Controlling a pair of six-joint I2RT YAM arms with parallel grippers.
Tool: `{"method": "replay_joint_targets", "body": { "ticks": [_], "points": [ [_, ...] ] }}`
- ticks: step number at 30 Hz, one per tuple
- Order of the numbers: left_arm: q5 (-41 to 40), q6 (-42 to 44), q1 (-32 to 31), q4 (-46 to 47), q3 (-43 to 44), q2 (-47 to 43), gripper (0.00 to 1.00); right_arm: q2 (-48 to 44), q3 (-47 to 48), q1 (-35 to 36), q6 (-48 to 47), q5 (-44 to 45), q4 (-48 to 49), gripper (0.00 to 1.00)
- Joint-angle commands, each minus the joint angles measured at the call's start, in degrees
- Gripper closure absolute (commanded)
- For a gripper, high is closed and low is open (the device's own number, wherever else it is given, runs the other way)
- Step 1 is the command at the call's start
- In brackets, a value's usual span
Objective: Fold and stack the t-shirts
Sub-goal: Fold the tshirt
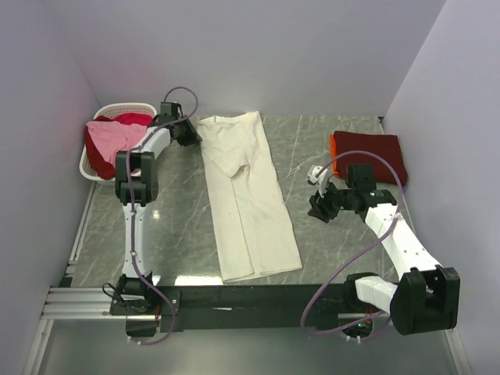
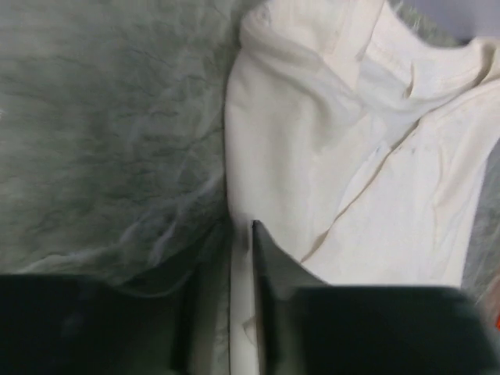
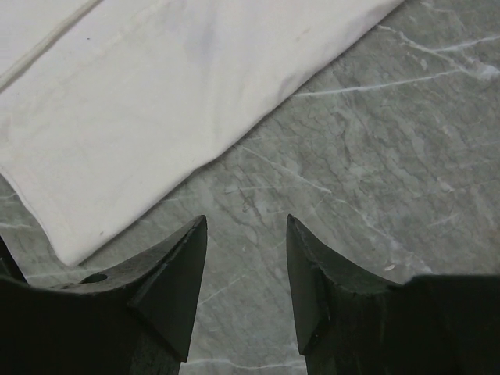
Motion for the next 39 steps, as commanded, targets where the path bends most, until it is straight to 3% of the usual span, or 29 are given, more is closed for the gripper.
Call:
{"method": "replay_joint_targets", "body": {
  "ticks": [1, 3, 8, 10, 11, 13, 15, 16, 18, 19, 20, 22, 23, 26, 29, 31, 35, 39],
  "points": [
    [0.2, 5.1, 0.8, 1.4, -5.1, -6.5, 0.68, 0.8, 3.1, -0.5, -0.8, -0.6, -1.6, 0.48],
    [-1.5, 7.1, 0.6, 5.0, -9.9, -14.1, 0.46, 0.9, 3.8, -0.4, -3.5, -2.2, -3.2, 0.47],
    [-7.0, 15.7, 0.7, 10.5, -27.9, -35.9, 0.26, -0.1, 3.3, 1.5, -19.3, -8.2, -11.0, 0.41],
    [-3.6, 16.3, 1.6, 18.1, -39.2, -42.9, 0.06, -1.8, 0.7, 3.0, -26.1, -10.2, -12.6, 0.22],
    [1.9, 15.2, 3.3, 21.5, -43.2, -48.7, 0.00, -2.4, -2.7, 5.2, -32.2, -10.3, -12.2, 0.15],
    [12.8, 13.0, 6.1, 27.1, -51.1, -52.6, 0.00, -4.5, -6.0, 9.5, -35.7, -8.8, -10.1, 0.13],
    [24.0, 14.7, 7.2, 25.9, -55.5, -56.6, 0.01, -6.1, -9.9, 18.6, -32.2, -2.9, -4.0, 0.13],
    [24.8, 18.6, 6.3, 24.3, -56.6, -58.4, 0.00, -6.7, -11.1, 21.5, -30.3, -0.3, -2.1, 0.14],
    [19.0, 26.0, -1.5, 18.7, -58.6, -65.6, 0.00, -8.0, -13.8, 27.5, -26.8, 3.6, 0.3, 0.16],
    [15.2, 33.6, -5.4, 15.5, -61.7, -68.6, 0.01, -8.3, -14.3, 28.5, -26.1, 4.0, 1.2, 0.16],
    [12.8, 37.7, -13.2, 14.2, -63.7, -74.4, 0.01, -8.7, -14.6, 28.9, -25.9, 4.1, 1.0, 0.16],
    [11.1, 46.0, -19.5, 13.7, -71.4, -80.6, 0.05, -9.6, -14.7, 29.7, -26.5, 4.5, -0.8, 0.18],
    [10.5, 48.2, -25.0, 14.3, -74.4, -87.1, 0.06, -10.5, -15.0, 29.8, -27.1, 5.2, -1.6, 0.18],
    [9.1, 53.9, -33.6, 14.7, -84.5, -98.5, 0.06, -12.1, -16.1, 30.7, -27.9, 7.3, -3.6, 0.19],
    [5.3, 55.5, -43.3, 13.7, -89.2, -103.7, 0.09, -12.6, -15.0, 30.0, -24.5, 10.5, -4.1, 0.20],
    [1.4, 56.0, -48.7, 10.9, -89.6, -103.0, 0.10, -13.9, -15.0, 27.8, -26.4, 9.5, -6.0, 0.19],
    [-8.5, 57.3, -63.7, 7.5, -88.7, -93.4, 0.12, -14.0, -15.1, 26.4, -25.5, 6.5, -6.5, 0.18],
    [-11.2, 58.7, -68.3, 8.1, -89.9, -86.2, 0.18, -12.7, -14.7, 26.4, -25.1, 6.4, -6.1, 0.19]
  ]
}}
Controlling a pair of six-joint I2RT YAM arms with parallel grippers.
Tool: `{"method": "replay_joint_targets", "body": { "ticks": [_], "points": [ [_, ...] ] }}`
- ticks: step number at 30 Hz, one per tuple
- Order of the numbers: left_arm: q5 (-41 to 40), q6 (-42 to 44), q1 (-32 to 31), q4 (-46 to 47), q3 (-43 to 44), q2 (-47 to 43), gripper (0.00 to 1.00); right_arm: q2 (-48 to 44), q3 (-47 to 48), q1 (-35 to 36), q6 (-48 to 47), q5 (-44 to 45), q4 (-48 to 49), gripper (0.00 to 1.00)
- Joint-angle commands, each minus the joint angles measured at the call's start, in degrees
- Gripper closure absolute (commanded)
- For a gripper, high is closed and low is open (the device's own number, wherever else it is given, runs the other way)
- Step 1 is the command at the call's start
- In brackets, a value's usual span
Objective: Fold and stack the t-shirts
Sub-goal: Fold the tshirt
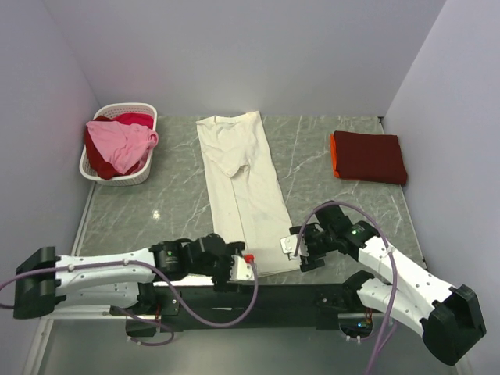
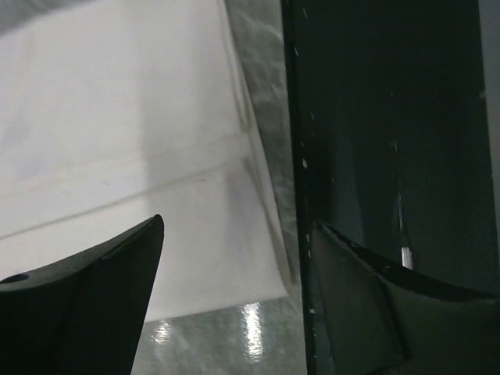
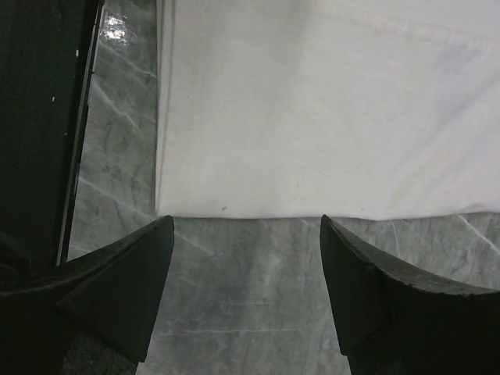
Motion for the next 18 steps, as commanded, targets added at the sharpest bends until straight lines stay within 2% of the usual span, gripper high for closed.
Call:
{"method": "replay_joint_targets", "body": {
  "ticks": [1, 4, 10, 18],
  "points": [
    [-6.3, 2.8, -3.1, 0.2, -1.6, 3.3, 0.19, 0.8, 1.0, 0.0, -0.1, -1.6, -1.0, 0.19],
    [-6.4, 2.8, -4.4, 3.1, -3.7, 7.1, 0.25, 2.7, 1.5, 2.2, 1.1, -2.4, -0.1, 0.21],
    [-7.8, 3.1, -5.5, 5.0, -4.6, 11.8, 0.29, 4.9, -1.0, 8.3, 4.9, -0.5, 6.7, 0.22],
    [-9.5, 3.6, -5.5, 6.5, -5.7, 13.1, 0.49, 5.5, -3.4, 12.5, 7.1, 2.6, 12.2, 0.23]
  ]
}}
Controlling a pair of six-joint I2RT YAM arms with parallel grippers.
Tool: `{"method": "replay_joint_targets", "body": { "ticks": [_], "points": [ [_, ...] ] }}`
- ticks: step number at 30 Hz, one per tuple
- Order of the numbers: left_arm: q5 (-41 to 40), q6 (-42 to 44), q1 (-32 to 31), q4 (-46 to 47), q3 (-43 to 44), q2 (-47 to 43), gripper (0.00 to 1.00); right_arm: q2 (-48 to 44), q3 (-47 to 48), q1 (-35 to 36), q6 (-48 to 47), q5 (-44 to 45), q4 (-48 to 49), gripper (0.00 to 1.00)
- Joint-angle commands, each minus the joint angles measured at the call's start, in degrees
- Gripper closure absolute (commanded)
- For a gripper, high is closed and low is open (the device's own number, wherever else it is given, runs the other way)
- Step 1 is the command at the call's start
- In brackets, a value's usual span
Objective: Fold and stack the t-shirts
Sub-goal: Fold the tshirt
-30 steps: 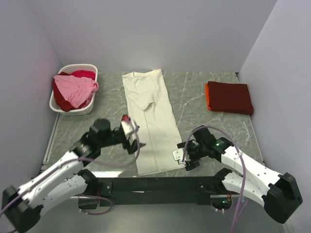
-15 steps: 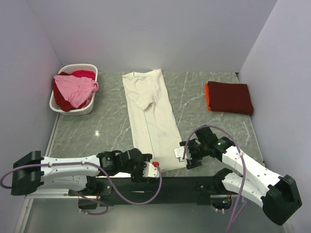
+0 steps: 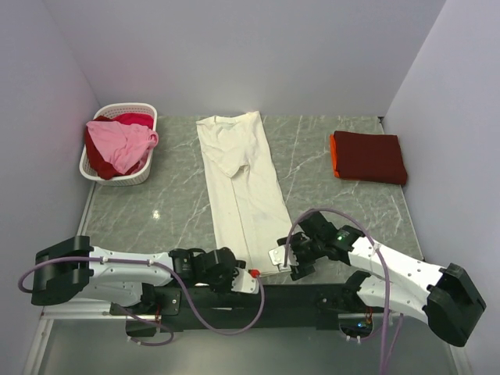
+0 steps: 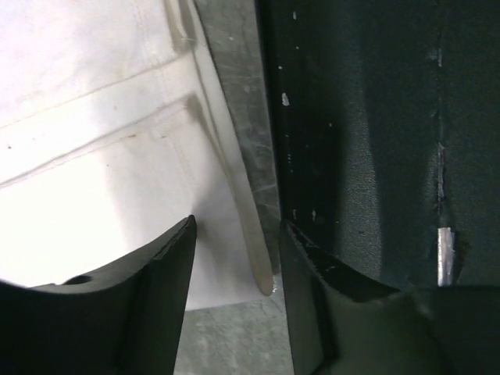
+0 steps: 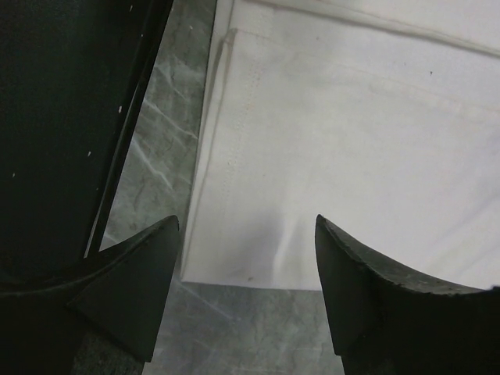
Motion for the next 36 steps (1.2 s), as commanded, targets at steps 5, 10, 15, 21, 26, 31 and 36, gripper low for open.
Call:
{"method": "replay_joint_targets", "body": {
  "ticks": [5, 10, 15, 21, 26, 31, 36],
  "points": [
    [-4.6, 1.3, 0.0, 3.0, -0.4, 1.3, 0.62, 0.7, -2.4, 2.3, 1.0, 3.9, 4.9, 0.24],
    [-5.9, 1.0, 0.4, 4.0, -1.2, -2.9, 0.57, 1.2, -2.6, 2.7, 1.2, 4.4, 4.7, 0.24],
    [-6.0, 0.7, 0.6, 4.2, -1.3, -4.6, 0.47, 0.2, -2.7, 3.0, 1.3, 4.1, 4.0, 0.25],
    [-5.3, 1.0, 0.7, 4.0, -1.4, -4.0, 0.48, -0.5, -2.6, 2.8, 1.4, 3.5, 3.4, 0.25],
    [-3.0, 0.7, 0.7, 3.7, -1.2, -4.5, 0.46, -0.5, -2.6, 2.9, 1.5, 3.5, 3.3, 0.25],
    [-1.3, 0.2, 0.6, 3.8, -1.1, -7.5, 0.45, -0.2, -2.7, 2.9, 1.6, 3.5, 3.4, 0.25],
    [1.3, -0.8, 0.5, 4.5, -0.5, -5.3, 0.46, 0.4, -2.4, 2.9, 1.8, 3.4, 3.8, 0.25]
  ]
}}
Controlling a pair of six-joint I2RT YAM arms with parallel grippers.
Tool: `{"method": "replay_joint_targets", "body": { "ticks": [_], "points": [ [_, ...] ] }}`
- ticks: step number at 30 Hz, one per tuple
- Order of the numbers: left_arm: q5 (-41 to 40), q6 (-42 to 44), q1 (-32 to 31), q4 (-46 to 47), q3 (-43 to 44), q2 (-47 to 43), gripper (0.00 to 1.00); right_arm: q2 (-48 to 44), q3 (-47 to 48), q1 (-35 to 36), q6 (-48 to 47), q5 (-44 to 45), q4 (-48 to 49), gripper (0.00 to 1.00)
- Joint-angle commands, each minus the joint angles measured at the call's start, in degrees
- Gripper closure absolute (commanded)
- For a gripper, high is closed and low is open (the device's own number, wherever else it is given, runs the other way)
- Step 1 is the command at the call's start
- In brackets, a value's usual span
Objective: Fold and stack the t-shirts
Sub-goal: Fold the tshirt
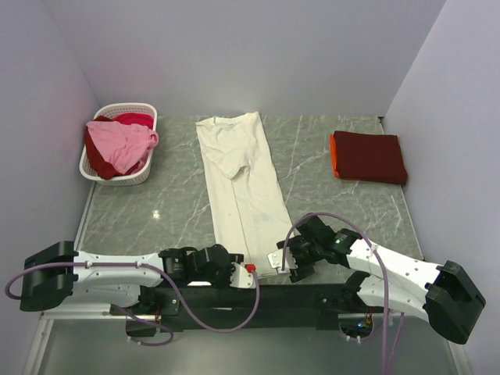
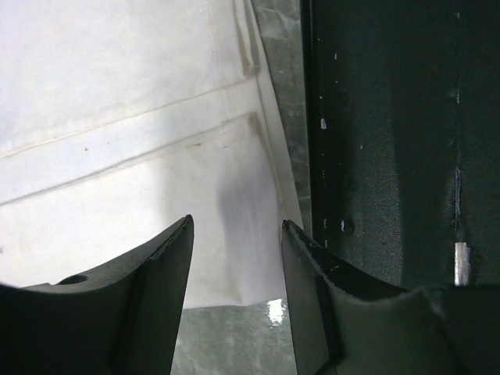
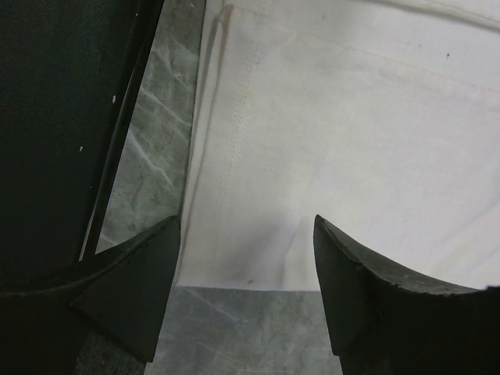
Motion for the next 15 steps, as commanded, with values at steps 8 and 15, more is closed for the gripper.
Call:
{"method": "replay_joint_targets", "body": {
  "ticks": [8, 15],
  "points": [
    [3.2, 0.9, -0.1, 2.0, 1.5, 4.7, 0.46, 0.3, -0.2, 0.4, 0.6, -0.6, 0.5, 0.25],
    [1.6, 1.1, -0.3, 1.5, 1.6, 7.7, 0.47, 0.6, 0.1, 0.4, 0.5, -0.8, 0.6, 0.25]
  ]
}}
